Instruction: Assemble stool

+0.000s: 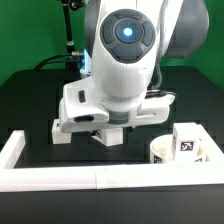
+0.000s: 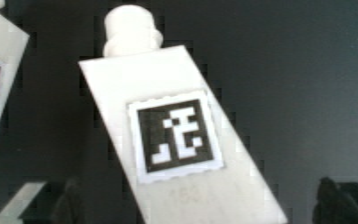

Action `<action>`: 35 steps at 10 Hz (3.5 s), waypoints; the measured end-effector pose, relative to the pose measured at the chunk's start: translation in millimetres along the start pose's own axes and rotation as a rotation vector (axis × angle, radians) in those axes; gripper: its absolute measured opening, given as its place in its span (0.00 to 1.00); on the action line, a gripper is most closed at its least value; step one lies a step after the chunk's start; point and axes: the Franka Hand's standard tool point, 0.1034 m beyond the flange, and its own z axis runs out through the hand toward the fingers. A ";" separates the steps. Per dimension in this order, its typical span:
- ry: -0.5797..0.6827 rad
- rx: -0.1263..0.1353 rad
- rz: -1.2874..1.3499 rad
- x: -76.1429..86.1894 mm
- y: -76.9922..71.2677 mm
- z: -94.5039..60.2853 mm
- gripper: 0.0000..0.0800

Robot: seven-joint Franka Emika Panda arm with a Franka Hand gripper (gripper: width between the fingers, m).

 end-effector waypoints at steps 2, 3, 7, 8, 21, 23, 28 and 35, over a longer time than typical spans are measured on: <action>-0.001 0.000 0.000 0.0 0.2 0.4 0.81; -0.033 0.004 0.013 -3.3 -0.9 4.2 0.81; -0.065 0.005 0.039 -1.6 -2.0 10.1 0.78; -0.065 0.005 0.039 -1.6 -2.0 10.2 0.78; -0.061 0.005 0.041 -2.3 -3.6 6.0 0.40; 0.018 0.001 0.044 -16.1 -21.0 -47.1 0.40; 0.097 -0.008 0.037 -33.0 -41.3 -80.3 0.40; 0.733 -0.109 -0.061 -22.0 -61.2 -127.5 0.40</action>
Offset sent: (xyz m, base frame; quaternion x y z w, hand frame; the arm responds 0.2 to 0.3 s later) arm 0.0008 0.0012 -0.0015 -0.0094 -0.0673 0.0305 0.9972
